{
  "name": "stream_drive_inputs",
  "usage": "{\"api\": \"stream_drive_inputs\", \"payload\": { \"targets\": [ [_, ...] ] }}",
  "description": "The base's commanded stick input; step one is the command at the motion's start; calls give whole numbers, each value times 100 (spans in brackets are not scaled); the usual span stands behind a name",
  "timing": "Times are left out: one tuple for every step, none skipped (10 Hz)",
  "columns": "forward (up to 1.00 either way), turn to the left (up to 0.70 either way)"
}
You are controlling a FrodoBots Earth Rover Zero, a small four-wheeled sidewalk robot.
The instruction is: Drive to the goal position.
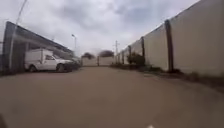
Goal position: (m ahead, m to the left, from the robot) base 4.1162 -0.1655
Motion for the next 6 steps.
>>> {"api": "stream_drive_inputs", "payload": {
  "targets": [
    [100,0],
    [100,0],
    [100,0],
    [100,0],
    [100,0],
    [100,0]
  ]
}}
